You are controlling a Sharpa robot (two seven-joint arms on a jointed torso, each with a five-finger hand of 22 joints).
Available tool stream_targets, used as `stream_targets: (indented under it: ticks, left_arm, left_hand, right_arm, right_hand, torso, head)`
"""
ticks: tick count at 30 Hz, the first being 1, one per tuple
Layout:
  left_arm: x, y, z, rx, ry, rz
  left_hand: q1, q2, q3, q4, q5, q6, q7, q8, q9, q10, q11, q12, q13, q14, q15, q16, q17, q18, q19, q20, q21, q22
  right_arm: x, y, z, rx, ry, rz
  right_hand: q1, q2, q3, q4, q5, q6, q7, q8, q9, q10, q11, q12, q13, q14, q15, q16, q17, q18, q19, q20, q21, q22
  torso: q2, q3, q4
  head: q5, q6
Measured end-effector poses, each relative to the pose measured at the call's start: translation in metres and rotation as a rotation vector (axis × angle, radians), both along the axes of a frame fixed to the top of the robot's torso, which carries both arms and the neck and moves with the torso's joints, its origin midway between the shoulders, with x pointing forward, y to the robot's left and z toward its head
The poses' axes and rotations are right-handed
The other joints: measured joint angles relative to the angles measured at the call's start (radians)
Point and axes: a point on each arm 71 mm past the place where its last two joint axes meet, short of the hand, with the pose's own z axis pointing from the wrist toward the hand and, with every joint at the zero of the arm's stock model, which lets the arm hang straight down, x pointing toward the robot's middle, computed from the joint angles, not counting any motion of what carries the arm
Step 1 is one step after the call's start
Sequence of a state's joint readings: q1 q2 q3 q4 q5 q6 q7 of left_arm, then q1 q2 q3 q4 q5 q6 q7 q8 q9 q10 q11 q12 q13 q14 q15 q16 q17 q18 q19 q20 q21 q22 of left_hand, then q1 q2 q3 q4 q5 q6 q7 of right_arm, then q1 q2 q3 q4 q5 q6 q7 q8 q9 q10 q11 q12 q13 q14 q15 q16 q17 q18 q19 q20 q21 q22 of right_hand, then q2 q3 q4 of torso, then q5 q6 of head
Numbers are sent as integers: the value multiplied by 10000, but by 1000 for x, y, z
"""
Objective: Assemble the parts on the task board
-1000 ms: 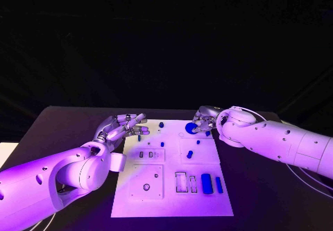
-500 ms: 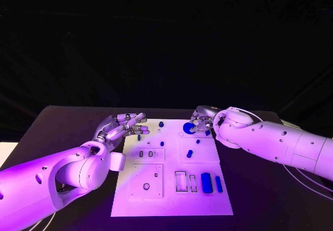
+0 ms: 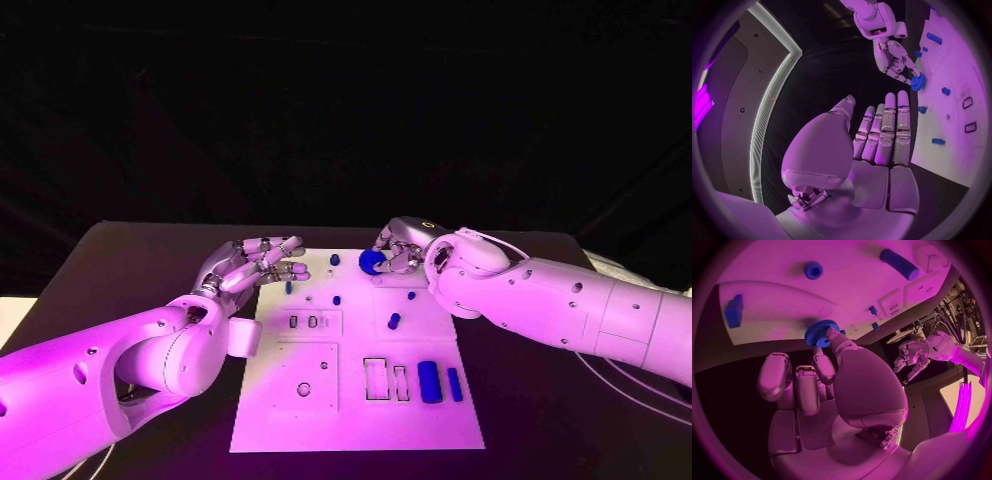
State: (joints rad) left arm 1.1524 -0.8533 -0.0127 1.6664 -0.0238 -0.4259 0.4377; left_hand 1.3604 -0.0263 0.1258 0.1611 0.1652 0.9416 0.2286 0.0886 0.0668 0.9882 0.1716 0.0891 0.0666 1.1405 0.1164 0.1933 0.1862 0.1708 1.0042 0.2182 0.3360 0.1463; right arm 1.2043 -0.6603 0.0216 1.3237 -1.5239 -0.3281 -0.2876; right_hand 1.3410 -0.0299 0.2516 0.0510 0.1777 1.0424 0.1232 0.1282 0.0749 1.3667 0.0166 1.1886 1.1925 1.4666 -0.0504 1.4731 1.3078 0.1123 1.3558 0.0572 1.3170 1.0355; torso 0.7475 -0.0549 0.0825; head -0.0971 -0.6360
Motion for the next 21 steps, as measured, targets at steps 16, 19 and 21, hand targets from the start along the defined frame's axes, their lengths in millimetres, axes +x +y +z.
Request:
stream_targets:
  ticks: [16,19,21]
  left_arm:
    - [1,-2,0,-8,6,-24]
    - [1,-2,0,-8,8,-27]
    - [1,-2,-1,-11,8,-33]
  left_hand:
    - [0,0,0,0,0,0,0,0,0,0,0,0,0,0,0,0,14,0,0,0,0,0]
    - [0,0,0,0,0,0,0,0,0,0,0,0,0,0,0,0,14,0,0,0,0,0]
    - [0,0,0,0,0,0,0,0,0,0,0,0,0,0,0,0,14,0,0,0,0,0]
  right_arm:
    - [-8,62,-13,335,-96,738]
    - [-8,68,-15,332,-91,790]
    - [-7,70,-15,332,-138,805]
  right_hand:
    - [-147,-21,57,-25,91,0,0,-1,-12,-1,4,1,0,1,1,-3,-2,4,-1,0,41,-1]
    - [-148,-21,89,-25,91,1,0,-1,-12,-3,6,1,0,1,1,-4,-2,7,-1,0,41,-2]
    - [-160,-34,115,-22,91,0,0,-2,-12,-3,6,1,-1,1,1,-4,-2,8,-1,1,41,-2]
  torso:
    - [6,-1,12]
    - [8,-1,3]
    - [8,-1,1]
  head:
    - [72,-35]
    - [82,-45]
    - [84,-52]
